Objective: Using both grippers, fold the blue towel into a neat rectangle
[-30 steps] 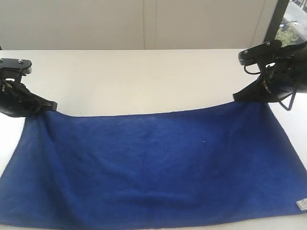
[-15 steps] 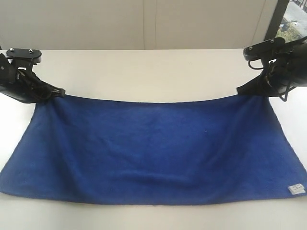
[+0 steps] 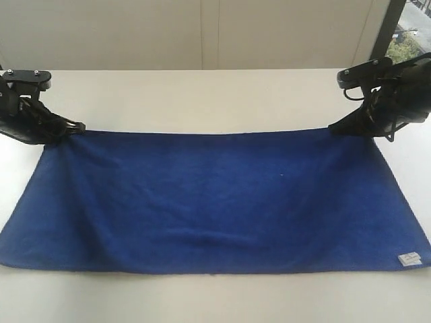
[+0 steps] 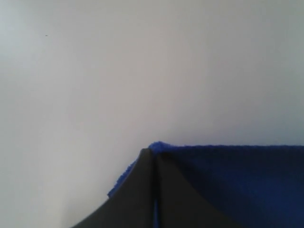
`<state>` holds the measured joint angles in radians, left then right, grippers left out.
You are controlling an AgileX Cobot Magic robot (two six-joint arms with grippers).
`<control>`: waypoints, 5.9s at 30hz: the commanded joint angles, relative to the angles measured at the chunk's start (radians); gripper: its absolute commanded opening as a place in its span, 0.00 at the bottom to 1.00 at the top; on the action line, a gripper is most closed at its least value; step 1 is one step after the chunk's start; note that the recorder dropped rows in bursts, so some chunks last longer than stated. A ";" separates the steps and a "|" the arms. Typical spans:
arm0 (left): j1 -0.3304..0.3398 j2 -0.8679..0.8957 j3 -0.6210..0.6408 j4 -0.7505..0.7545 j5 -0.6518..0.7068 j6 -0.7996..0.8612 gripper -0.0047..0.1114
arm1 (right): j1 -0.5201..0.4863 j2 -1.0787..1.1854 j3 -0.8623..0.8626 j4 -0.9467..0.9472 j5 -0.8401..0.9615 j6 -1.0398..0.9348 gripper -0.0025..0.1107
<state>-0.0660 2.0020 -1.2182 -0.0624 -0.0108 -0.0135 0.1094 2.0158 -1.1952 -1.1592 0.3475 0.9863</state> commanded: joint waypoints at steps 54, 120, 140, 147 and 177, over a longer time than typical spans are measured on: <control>-0.016 -0.001 -0.158 -0.152 0.394 0.184 0.04 | -0.086 0.038 -0.264 0.995 0.296 -0.905 0.02; -0.016 -0.145 -0.261 0.171 0.637 0.145 0.04 | -0.106 -0.095 -0.259 0.913 0.382 -0.947 0.02; -0.016 -0.234 0.159 0.110 0.654 0.013 0.04 | -0.104 -0.223 0.188 1.049 0.219 -0.957 0.02; -0.016 -0.231 0.212 0.100 0.554 0.013 0.04 | -0.104 -0.162 0.189 1.048 0.200 -0.957 0.02; -0.016 -0.173 0.215 0.187 0.642 -0.014 0.04 | -0.109 -0.112 0.189 0.946 0.222 -0.842 0.02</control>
<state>-0.0817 1.8128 -1.0088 0.1204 0.6002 -0.0172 0.0059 1.8875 -1.0155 -0.1886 0.5671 0.1386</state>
